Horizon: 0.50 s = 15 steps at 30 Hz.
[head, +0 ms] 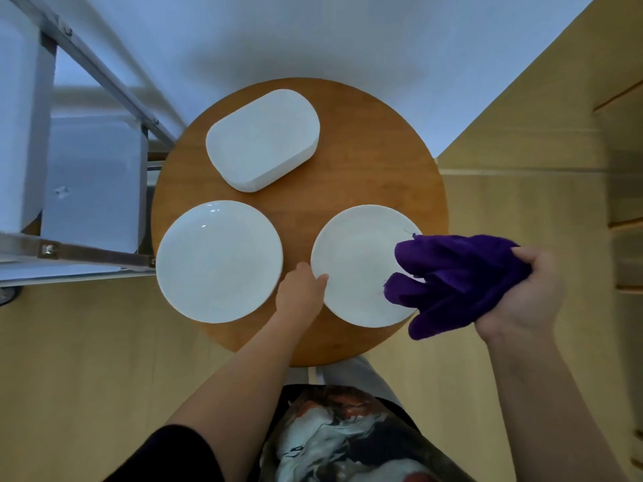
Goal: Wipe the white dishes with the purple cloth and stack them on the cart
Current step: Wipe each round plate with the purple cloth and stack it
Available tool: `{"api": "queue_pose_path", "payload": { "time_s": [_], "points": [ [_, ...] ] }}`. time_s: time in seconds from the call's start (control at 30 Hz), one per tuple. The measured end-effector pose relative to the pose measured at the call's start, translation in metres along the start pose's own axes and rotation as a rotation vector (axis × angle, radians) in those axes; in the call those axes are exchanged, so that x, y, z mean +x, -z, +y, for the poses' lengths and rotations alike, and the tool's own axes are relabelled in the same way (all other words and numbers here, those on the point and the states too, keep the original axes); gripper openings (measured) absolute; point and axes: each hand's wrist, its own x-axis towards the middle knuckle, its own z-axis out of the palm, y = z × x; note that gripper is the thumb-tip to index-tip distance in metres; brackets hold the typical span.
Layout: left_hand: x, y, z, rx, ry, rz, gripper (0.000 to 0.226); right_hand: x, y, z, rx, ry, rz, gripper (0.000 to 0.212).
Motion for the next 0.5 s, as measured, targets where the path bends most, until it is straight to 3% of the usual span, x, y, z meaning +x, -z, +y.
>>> {"api": "queue_pose_path", "payload": {
  "time_s": [0.2,0.33,0.4,0.5],
  "points": [
    [0.005,0.009,0.011,0.209,0.034,0.049,0.024,0.018,0.011,-0.001,-0.049,-0.068,-0.061,0.049],
    [0.007,0.02,0.017,0.206,-0.016,0.16,0.026,0.028,0.012,-0.002,-0.029,-0.111,-0.077,0.047],
    [0.004,0.022,0.017,0.046,-0.083,0.197,0.025,0.031,0.013,-0.002,-0.026,-0.121,-0.067,0.044],
    [-0.009,0.02,0.022,-0.448,-0.172,0.183,0.025,0.033,0.014,0.001,-0.042,-0.125,-0.06,0.04]
  ]
}}
